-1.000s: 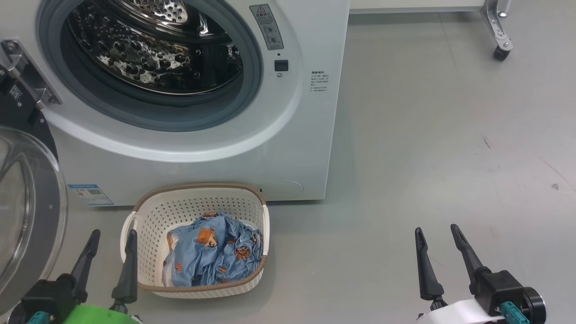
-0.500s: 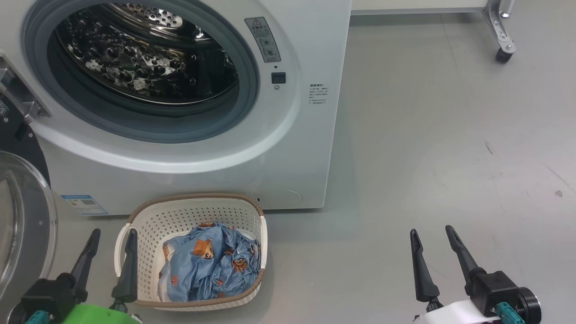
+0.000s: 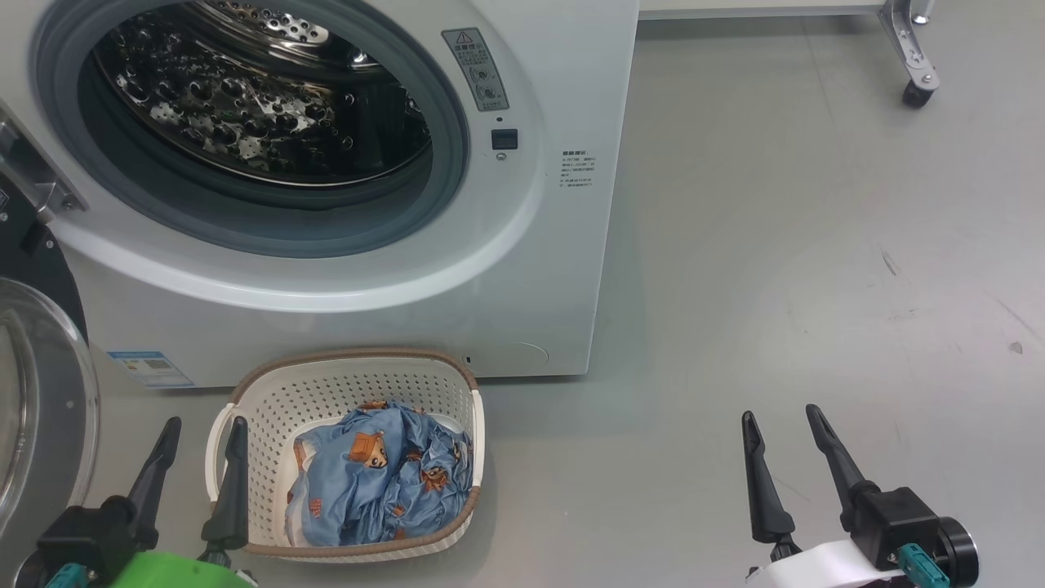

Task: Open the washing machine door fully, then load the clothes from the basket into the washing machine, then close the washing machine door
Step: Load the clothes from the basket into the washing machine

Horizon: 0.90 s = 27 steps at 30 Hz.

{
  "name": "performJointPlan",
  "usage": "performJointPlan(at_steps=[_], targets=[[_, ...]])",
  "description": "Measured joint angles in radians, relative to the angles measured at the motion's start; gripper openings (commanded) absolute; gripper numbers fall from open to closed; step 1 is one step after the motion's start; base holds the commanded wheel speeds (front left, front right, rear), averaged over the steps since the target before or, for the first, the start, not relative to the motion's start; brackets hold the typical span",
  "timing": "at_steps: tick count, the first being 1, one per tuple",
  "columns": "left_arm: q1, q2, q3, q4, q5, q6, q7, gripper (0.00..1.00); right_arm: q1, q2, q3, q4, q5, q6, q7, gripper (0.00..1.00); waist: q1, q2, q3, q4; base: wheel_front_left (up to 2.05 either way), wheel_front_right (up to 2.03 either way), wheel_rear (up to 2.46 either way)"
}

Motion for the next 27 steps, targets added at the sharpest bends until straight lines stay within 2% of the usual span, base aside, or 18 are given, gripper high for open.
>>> performJointPlan(at_steps=[12, 27], targets=[[0.000, 0.001, 0.003, 0.006, 0.000, -0.003, 0.000, 1.00, -0.008, 0.000, 0.000, -0.005, -0.001, -0.009, 0.000, 1.00, 0.0000, 0.0000, 0.007, -0.003, 0.00, 0.00, 0.00], [-0.021, 0.016, -0.008, -0.022, 0.000, -0.004, 0.000, 1.00, -0.048, -0.001, 0.039, -0.038, -0.029, -0.024, 0.000, 1.00, 0.0000, 0.0000, 0.113, -0.007, 0.00, 0.00, 0.00]])
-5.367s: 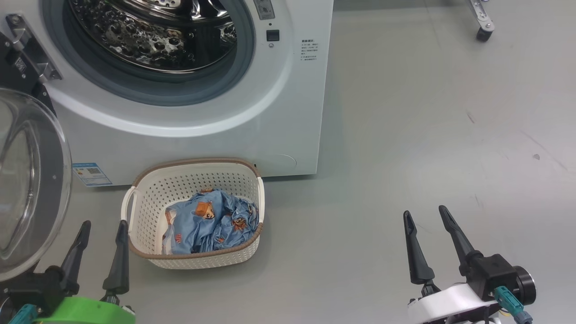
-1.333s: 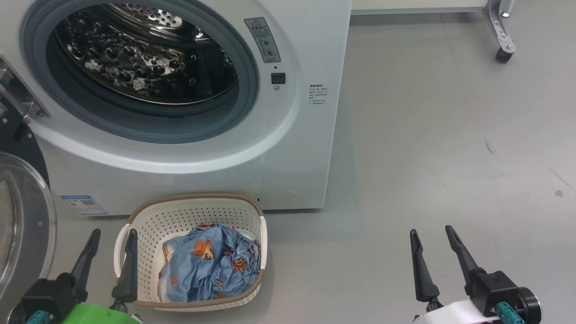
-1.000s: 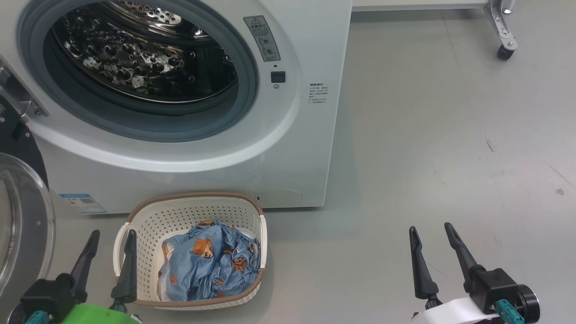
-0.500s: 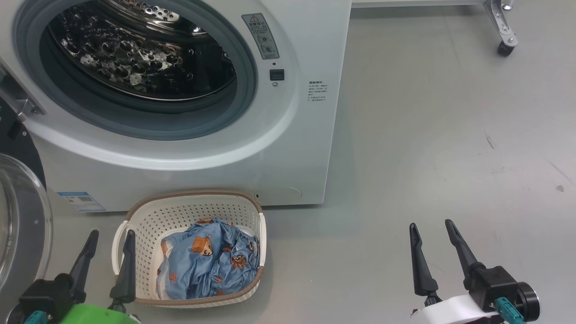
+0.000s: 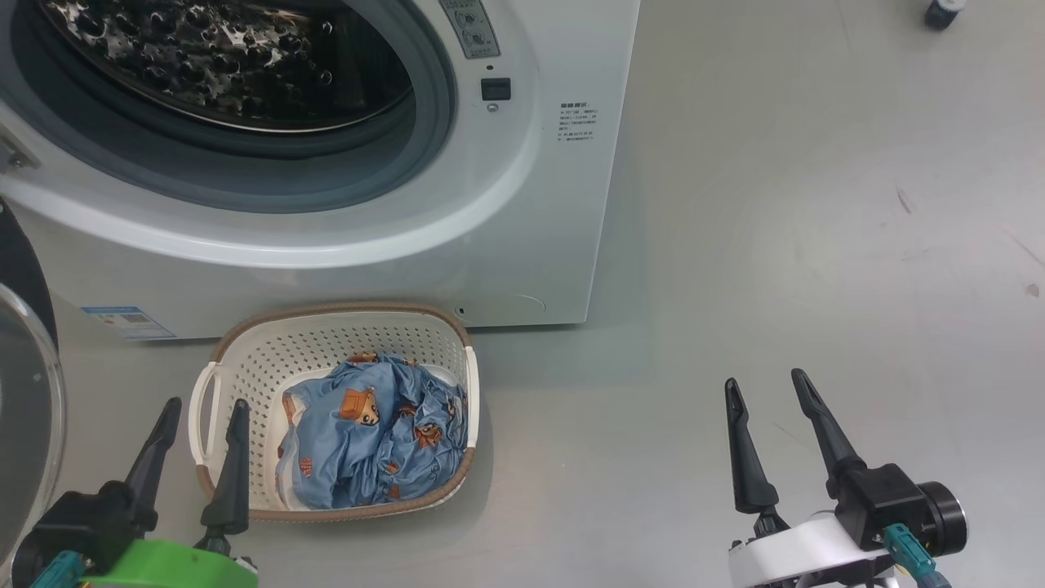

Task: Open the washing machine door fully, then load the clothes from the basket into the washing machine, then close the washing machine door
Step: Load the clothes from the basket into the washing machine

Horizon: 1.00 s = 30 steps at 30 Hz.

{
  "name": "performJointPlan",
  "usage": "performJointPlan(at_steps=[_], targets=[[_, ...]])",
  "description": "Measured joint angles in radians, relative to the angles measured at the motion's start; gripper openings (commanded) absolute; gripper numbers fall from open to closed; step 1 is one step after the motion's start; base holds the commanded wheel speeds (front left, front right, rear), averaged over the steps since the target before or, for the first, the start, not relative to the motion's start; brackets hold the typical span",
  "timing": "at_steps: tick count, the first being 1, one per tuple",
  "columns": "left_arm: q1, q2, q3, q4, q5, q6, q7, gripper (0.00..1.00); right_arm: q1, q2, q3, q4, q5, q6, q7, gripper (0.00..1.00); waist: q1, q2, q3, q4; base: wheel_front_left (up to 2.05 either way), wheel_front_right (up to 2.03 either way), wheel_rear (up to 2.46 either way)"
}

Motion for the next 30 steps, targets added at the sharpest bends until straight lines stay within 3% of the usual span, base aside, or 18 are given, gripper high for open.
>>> performJointPlan(at_steps=[24, 30], targets=[[-0.072, 0.074, -0.034, -0.041, -0.064, 0.000, 0.000, 1.00, -0.083, -0.003, 0.075, -0.030, 0.022, -0.011, 0.000, 1.00, 0.0000, 0.0000, 0.201, -0.027, 0.00, 0.00, 0.00], [-0.091, 0.086, -0.044, -0.040, -0.097, 0.000, 0.000, 1.00, -0.085, -0.004, 0.050, -0.036, 0.039, -0.011, 0.000, 1.00, 0.0000, 0.0000, 0.242, -0.042, 0.00, 0.00, 0.00]])
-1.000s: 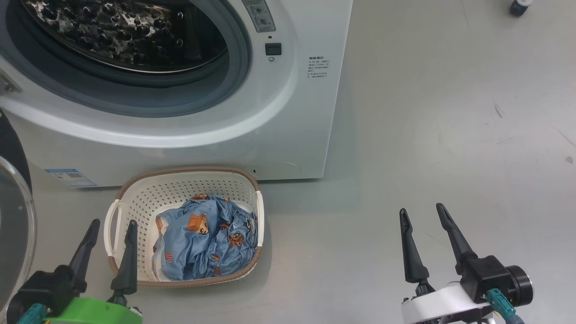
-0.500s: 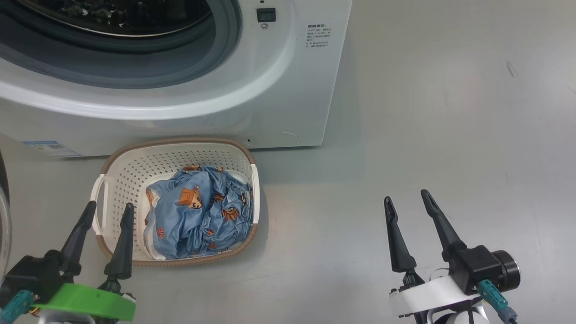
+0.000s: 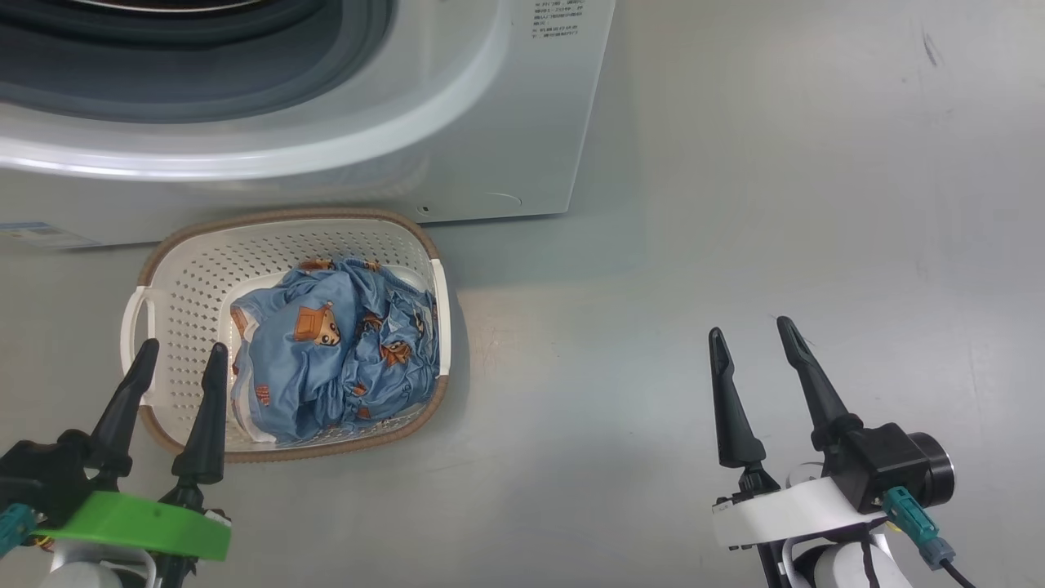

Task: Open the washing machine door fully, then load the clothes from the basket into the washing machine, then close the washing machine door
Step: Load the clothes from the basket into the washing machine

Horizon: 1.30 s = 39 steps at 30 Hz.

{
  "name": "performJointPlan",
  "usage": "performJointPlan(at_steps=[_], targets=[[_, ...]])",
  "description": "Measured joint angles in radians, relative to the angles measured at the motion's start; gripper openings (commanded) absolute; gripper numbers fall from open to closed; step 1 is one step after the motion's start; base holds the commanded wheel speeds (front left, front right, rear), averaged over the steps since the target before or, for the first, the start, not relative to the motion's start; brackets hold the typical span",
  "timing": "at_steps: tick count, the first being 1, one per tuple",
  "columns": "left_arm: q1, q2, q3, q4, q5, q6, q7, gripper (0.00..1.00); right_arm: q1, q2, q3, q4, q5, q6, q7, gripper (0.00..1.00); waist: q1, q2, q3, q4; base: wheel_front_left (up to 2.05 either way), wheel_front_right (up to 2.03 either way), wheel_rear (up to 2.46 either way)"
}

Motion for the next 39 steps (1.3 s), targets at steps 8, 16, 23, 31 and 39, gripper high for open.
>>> performJointPlan(at_steps=[8, 16, 23, 31, 39], targets=[[-0.026, 0.027, -0.010, 0.022, -0.034, 0.000, 0.000, 1.00, -0.023, 0.000, -0.004, -0.017, 0.002, 0.000, 0.000, 1.00, 0.0000, 0.0000, 0.065, -0.007, 0.00, 0.00, 0.00], [-0.098, 0.067, -0.017, 0.052, -0.091, 0.000, 0.000, 1.00, -0.070, 0.000, 0.020, -0.033, 0.002, 0.000, 0.000, 1.00, 0.0001, 0.0000, 0.164, -0.014, 0.00, 0.00, 0.00], [-0.168, 0.107, -0.036, 0.072, -0.146, 0.000, 0.000, 1.00, -0.117, -0.002, 0.047, -0.042, 0.002, 0.000, 0.000, 1.00, 0.0001, 0.0000, 0.251, -0.024, 0.00, 0.00, 0.00], [-0.245, 0.162, -0.041, 0.104, -0.193, 0.000, 0.000, 1.00, -0.173, -0.004, 0.079, -0.047, 0.002, 0.000, 0.000, 1.00, 0.0001, 0.0000, 0.352, -0.039, 0.00, 0.00, 0.00], [-0.302, 0.211, -0.106, 0.159, -0.210, 0.000, 0.000, 1.00, -0.211, -0.005, 0.091, -0.048, 0.002, 0.000, 0.000, 1.00, 0.0002, 0.0000, 0.436, -0.057, 0.00, 0.00, 0.00]])
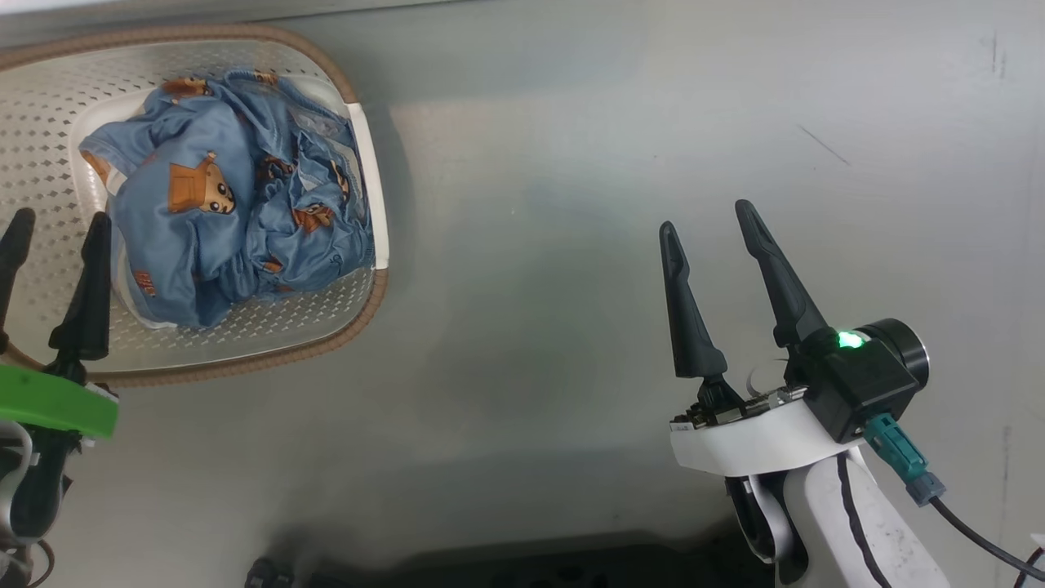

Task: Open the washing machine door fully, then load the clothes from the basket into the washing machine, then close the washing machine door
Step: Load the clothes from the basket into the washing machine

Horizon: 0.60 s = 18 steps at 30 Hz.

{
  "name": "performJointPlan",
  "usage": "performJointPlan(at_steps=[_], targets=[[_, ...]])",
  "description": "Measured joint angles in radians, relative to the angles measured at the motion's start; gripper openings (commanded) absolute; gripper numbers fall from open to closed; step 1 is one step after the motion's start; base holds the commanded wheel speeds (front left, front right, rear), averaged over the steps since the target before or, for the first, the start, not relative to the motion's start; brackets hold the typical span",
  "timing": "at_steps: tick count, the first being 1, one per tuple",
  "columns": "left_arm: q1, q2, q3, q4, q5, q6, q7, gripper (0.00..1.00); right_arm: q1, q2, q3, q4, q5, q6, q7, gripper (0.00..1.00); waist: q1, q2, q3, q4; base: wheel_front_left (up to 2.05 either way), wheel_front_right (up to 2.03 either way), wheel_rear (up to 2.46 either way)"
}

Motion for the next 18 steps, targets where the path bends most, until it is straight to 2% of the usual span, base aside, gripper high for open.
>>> performJointPlan(at_steps=[10, 18], targets=[[-0.044, 0.052, -0.078, 0.066, -0.051, 0.000, 0.000, 1.00, -0.025, -0.001, 0.016, 0.001, 0.004, 0.000, 0.000, 1.00, 0.0000, 0.0000, 0.056, -0.029, 0.00, 0.00, 0.00], [-0.048, 0.110, -0.182, 0.120, -0.078, 0.000, 0.000, 1.00, -0.030, 0.000, 0.032, -0.003, 0.023, 0.000, 0.000, 1.00, -0.0001, 0.0000, 0.087, -0.053, 0.00, 0.00, 0.00]])
